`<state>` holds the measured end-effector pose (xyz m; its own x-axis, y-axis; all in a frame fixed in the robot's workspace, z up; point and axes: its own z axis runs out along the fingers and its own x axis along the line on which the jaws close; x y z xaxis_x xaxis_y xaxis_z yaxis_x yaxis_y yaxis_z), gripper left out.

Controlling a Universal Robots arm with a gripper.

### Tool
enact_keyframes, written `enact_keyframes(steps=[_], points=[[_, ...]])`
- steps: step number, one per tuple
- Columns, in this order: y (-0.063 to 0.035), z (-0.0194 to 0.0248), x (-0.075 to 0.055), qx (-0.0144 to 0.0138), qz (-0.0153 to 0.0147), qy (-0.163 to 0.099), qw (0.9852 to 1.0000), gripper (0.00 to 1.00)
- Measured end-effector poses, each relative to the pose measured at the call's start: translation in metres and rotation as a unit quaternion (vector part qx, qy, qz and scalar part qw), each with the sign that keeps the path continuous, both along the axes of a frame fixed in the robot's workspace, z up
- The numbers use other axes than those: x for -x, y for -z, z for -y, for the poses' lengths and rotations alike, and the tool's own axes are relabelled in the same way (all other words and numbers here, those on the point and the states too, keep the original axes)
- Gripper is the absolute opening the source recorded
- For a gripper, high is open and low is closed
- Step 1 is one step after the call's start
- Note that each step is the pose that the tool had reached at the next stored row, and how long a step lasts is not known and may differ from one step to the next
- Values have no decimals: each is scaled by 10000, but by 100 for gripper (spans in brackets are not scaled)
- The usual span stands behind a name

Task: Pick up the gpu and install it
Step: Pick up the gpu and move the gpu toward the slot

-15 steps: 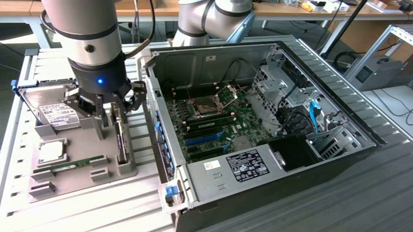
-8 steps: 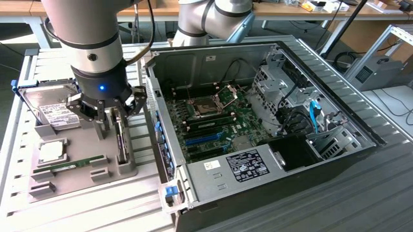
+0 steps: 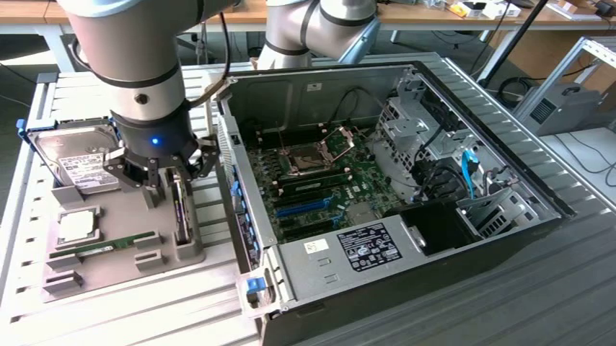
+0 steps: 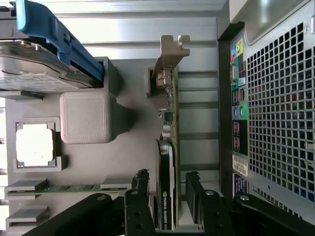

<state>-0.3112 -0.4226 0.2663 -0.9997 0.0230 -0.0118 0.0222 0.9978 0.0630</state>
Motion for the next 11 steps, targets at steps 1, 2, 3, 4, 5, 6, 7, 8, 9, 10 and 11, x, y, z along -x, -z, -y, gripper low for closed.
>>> enact_keyframes(steps=[1,2,3,4,5,6,7,8,9,10,11], points=[[19,0,0,0,0,0,10000,44],[37,0,0,0,0,0,10000,44],[63,0,0,1,0,0,10000,44],[83,0,0,0,0,0,10000,44],[95,0,0,0,0,0,10000,44],[105,0,0,0,0,0,10000,44],[116,0,0,0,0,0,10000,44],[128,0,0,0,0,0,10000,44],[138,0,0,0,0,0,10000,44],[147,0,0,0,0,0,10000,44],[157,0,0,1,0,0,10000,44]])
